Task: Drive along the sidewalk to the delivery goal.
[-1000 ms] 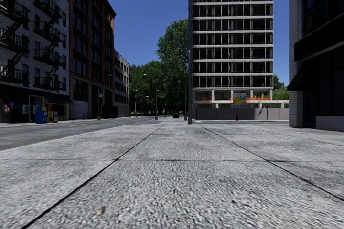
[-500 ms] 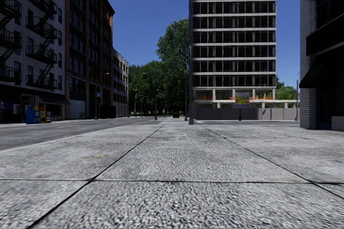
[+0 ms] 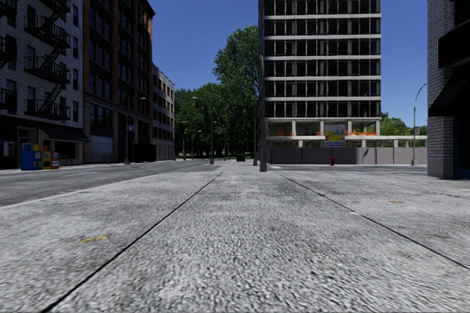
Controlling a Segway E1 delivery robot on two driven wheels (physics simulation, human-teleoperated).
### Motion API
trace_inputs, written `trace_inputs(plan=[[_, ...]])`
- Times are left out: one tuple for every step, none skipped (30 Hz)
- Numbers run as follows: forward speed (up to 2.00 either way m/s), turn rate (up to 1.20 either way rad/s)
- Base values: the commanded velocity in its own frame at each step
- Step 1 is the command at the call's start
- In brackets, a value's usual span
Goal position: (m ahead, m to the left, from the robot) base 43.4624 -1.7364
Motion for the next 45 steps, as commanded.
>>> trace_inputs(plan=[[2.0, 0.0], [2.0, 0.0], [2.0, 0.0], [2.0, 0.0], [2.0, 0.0], [2.0, 0.0], [2.0, 0.0], [2.0, 0.0], [2.0, 0.0], [2.0, 0.0], [2.0, 0.0], [2.0, 0.0], [2.0, 0.0], [2.0, 0.0], [2.0, 0.0], [2.0, 0.0], [2.0, 0.0], [2.0, 0.0], [2.0, 0.0], [2.0, 0.0], [2.0, 0.0], [2.0, 0.0], [2.0, 0.0], [2.0, 0.0], [2.0, 0.0], [2.0, 0.0], [2.0, 0.0], [2.0, 0.0], [2.0, 0.0], [2.0, 0.0], [2.0, 0.0], [2.0, 0.0], [2.0, 0.0], [2.0, 0.0], [2.0, 0.0], [2.0, 0.0], [2.0, 0.0], [2.0, 0.0], [2.0, 0.0], [2.0, 0.0], [2.0, 0.0], [2.0, 0.0], [2.0, 0.0], [2.0, 0.0], [2.0, 0.0]])
